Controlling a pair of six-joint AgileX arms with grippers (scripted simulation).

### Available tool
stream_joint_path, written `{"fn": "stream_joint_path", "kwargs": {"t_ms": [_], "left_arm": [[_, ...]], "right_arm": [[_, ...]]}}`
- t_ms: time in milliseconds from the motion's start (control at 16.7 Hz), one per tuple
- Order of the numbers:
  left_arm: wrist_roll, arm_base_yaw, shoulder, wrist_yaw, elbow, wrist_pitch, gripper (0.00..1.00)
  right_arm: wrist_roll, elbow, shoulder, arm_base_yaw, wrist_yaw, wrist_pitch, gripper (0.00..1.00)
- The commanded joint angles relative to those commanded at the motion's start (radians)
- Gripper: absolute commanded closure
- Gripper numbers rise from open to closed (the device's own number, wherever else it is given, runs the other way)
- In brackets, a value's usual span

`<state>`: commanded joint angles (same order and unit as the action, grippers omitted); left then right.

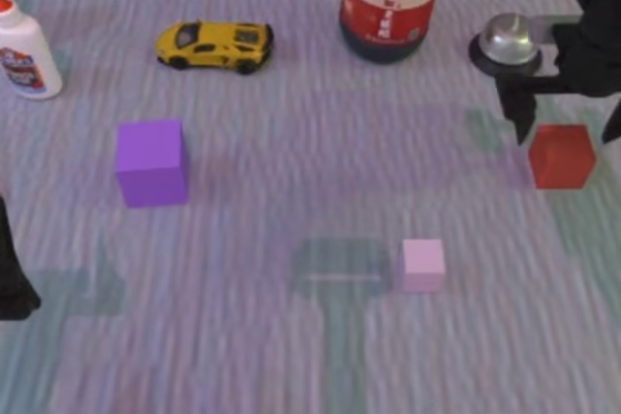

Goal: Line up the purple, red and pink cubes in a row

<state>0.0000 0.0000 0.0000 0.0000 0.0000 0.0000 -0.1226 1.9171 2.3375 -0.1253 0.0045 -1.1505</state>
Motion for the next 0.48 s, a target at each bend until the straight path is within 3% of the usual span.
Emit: {"fn": "stream_joint_path", "kwargs": {"t_ms": [240,480], "left_arm": [[0.0,0.0,0.0,0.0,0.0,0.0,0.0],[0.0,0.0,0.0,0.0,0.0,0.0,0.0]], "right_arm": [[0.0,-0.107,0.047,0.0,0.001,0.16,0.0],[-0.001,-0.126,0.057,0.0,0.001,0.183,0.0]]}}
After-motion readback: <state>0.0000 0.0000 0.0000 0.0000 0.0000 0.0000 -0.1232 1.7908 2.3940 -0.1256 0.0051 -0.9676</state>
